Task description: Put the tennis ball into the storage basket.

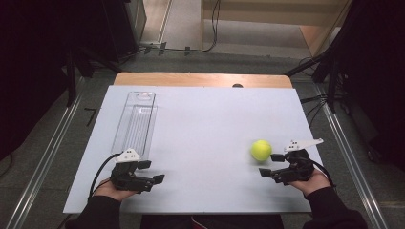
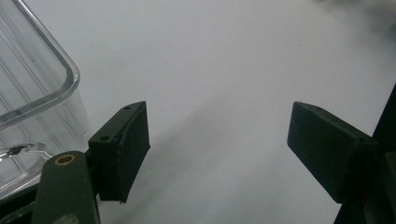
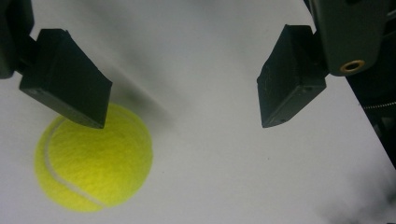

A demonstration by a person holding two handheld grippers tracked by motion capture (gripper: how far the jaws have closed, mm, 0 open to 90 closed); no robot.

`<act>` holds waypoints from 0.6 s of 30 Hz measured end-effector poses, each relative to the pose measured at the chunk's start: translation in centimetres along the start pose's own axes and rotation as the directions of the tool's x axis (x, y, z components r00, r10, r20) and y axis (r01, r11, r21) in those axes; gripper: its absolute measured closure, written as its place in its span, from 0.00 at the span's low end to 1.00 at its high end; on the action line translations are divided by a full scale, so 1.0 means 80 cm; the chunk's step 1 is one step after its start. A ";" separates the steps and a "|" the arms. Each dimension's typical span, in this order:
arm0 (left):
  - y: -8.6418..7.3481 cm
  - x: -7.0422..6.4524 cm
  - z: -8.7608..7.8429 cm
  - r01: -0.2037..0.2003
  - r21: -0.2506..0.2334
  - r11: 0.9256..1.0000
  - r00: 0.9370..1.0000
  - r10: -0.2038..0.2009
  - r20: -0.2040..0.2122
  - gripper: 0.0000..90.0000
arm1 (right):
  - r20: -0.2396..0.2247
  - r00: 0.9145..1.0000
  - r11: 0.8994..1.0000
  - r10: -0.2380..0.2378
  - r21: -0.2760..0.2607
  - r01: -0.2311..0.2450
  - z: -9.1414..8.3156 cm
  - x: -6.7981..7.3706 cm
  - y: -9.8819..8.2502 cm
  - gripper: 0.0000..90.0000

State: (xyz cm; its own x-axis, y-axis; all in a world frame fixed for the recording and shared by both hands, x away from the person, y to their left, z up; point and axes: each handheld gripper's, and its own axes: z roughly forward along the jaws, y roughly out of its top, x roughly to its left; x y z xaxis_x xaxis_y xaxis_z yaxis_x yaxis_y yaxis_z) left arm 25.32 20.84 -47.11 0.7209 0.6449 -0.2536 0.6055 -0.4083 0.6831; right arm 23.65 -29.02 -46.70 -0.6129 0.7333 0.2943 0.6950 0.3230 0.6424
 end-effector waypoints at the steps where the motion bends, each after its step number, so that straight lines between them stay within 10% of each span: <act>1: 0.000 0.000 -0.001 -0.003 0.003 1.000 1.000 0.003 -0.001 0.24 | 0.008 1.000 1.000 -0.001 -0.006 0.001 -0.003 0.000 0.002 0.18; 18: 0.000 0.000 -0.001 -0.009 0.005 1.000 1.000 0.009 -0.001 0.24 | 0.101 0.994 0.997 0.033 -0.070 -0.026 -0.016 -0.008 0.020 0.17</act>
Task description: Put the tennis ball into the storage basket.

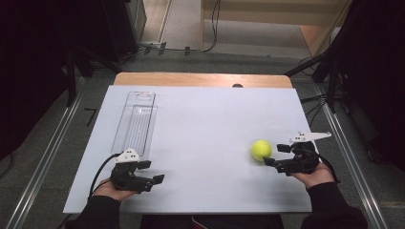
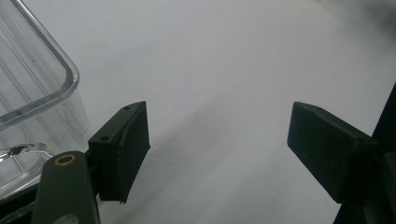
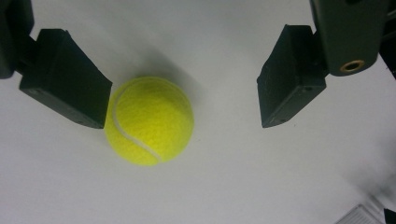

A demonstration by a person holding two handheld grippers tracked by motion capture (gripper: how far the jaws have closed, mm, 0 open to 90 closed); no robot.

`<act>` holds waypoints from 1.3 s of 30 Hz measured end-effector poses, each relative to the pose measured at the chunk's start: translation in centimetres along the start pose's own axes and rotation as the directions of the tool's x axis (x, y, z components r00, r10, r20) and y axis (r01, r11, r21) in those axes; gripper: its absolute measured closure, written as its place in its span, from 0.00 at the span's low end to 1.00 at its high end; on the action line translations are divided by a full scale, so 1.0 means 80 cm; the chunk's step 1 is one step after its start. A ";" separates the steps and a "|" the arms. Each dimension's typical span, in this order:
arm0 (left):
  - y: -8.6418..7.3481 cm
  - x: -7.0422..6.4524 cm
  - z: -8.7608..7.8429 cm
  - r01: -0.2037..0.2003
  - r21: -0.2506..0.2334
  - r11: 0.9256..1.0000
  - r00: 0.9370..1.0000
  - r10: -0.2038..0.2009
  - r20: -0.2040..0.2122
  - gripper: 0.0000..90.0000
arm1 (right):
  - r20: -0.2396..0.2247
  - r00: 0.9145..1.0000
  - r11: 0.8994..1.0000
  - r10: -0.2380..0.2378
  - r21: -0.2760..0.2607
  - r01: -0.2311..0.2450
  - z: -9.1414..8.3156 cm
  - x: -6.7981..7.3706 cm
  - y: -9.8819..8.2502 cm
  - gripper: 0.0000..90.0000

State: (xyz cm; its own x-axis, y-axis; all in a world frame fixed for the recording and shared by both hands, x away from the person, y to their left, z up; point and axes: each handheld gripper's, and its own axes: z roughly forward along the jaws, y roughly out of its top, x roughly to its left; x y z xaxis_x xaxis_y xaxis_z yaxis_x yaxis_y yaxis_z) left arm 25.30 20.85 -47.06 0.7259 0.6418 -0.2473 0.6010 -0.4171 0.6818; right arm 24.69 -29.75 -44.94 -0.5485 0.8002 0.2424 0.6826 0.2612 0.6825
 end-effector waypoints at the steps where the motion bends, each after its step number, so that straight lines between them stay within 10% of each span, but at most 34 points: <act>1: 0.000 0.000 0.000 0.000 0.000 1.000 1.000 0.000 -0.001 0.24 | 0.002 1.000 1.000 0.004 -0.003 -0.004 0.001 -0.001 0.001 0.18; 39: -0.001 0.000 0.002 -0.005 0.012 1.000 1.000 0.005 0.008 0.24 | 0.049 0.999 1.000 0.016 -0.001 -0.016 0.043 -0.021 0.049 0.18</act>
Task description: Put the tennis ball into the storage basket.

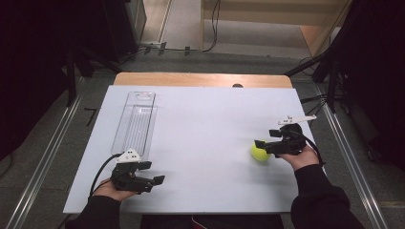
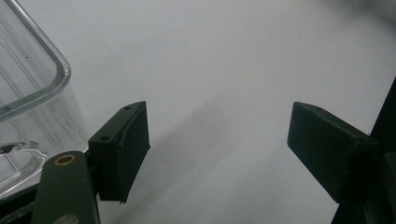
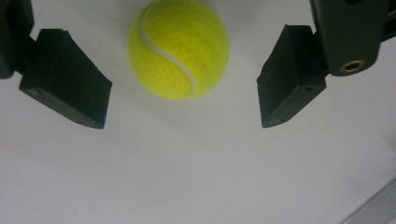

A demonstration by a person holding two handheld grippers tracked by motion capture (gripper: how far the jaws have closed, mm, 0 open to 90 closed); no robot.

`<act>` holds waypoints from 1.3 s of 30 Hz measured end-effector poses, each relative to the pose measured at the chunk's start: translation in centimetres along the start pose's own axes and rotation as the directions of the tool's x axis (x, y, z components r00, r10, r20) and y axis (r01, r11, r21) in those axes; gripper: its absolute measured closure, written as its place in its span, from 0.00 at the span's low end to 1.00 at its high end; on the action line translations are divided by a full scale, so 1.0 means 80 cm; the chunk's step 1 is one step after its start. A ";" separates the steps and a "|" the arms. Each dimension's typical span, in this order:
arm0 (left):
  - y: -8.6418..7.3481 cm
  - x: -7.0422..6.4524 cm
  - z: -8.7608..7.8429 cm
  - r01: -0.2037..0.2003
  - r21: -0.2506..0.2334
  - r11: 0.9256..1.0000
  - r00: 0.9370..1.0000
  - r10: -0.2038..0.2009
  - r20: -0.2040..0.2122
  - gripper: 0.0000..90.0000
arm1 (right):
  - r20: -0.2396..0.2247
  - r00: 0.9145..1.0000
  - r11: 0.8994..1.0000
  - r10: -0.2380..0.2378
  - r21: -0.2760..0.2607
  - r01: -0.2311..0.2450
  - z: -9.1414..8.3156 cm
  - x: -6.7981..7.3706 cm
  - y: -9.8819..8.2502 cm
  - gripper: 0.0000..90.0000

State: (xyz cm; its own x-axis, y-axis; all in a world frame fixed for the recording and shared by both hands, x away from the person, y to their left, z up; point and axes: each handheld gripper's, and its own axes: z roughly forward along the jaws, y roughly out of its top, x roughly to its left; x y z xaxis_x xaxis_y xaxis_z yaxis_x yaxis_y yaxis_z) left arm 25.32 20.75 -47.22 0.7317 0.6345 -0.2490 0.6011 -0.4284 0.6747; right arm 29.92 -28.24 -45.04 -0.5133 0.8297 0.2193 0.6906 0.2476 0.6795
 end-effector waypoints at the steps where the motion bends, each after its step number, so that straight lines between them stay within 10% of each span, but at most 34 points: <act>1: 0.000 0.000 0.000 -0.001 0.001 1.000 1.000 0.001 0.000 0.24 | 0.000 1.000 1.000 0.000 0.000 0.000 0.000 0.000 0.000 0.18; 39: 0.000 0.000 -0.001 0.000 0.003 1.000 1.000 0.000 0.002 0.24 | -0.042 0.998 0.992 0.054 0.113 -0.049 0.044 -0.014 -0.035 0.16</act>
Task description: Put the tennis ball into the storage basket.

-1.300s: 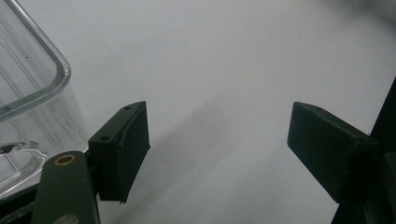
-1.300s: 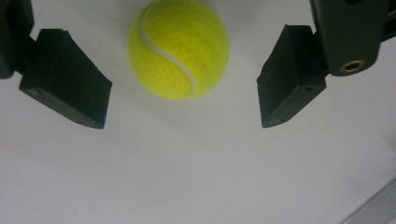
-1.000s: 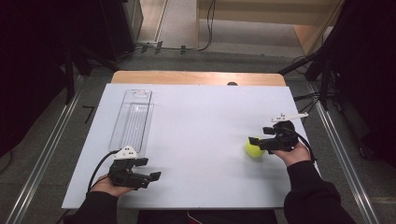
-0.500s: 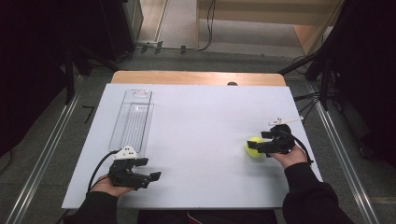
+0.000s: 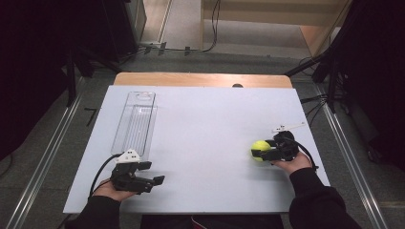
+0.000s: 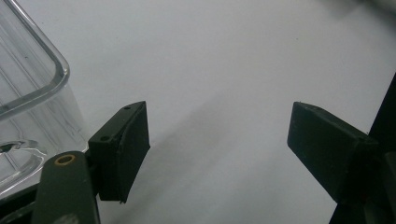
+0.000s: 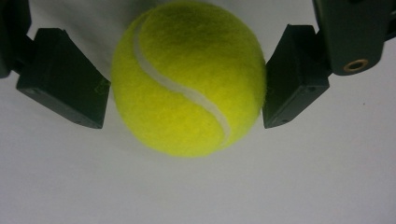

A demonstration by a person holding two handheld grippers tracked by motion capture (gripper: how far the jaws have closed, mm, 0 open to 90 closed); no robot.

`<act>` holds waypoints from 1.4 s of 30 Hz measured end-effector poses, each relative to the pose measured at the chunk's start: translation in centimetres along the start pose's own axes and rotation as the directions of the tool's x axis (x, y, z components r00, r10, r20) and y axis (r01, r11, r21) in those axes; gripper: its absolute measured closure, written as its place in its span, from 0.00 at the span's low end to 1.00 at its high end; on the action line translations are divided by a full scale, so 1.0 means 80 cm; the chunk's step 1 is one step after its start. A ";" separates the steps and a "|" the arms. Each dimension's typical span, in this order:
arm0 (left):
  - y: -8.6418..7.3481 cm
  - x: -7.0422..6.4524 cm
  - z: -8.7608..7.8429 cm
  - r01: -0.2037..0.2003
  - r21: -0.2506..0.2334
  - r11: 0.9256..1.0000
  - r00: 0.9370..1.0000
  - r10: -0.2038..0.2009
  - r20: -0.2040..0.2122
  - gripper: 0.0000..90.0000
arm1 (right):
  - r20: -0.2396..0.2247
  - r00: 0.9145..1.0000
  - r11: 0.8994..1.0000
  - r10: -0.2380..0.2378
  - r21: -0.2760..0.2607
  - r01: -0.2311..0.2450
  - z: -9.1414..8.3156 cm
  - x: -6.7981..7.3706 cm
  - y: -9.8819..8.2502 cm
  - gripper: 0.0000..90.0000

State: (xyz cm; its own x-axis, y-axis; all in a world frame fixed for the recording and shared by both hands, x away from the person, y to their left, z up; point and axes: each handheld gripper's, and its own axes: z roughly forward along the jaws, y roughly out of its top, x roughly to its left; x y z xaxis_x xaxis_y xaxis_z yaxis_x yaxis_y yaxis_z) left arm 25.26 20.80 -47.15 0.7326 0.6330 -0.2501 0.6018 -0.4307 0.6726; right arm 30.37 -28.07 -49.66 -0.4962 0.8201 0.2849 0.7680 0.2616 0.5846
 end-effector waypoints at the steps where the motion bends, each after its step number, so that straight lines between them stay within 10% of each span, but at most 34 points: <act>1: 0.000 0.000 0.000 -0.001 0.000 1.000 1.000 0.001 -0.001 0.24 | -0.002 1.000 1.000 0.003 0.002 -0.003 0.001 0.001 -0.001 0.16; 42: 0.000 0.000 -0.001 -0.001 0.001 1.000 1.000 0.001 -0.002 0.24 | -0.017 1.000 1.000 -0.006 -0.016 0.005 -0.012 -0.001 0.004 0.26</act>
State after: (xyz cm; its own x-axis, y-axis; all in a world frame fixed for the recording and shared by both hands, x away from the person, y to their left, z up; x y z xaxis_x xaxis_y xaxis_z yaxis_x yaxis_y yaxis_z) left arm 25.23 20.85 -47.12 0.7329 0.6335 -0.2482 0.6011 -0.4321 0.6722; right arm 30.21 -28.54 -48.74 -0.5074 0.8099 0.2944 0.7587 0.2579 0.5982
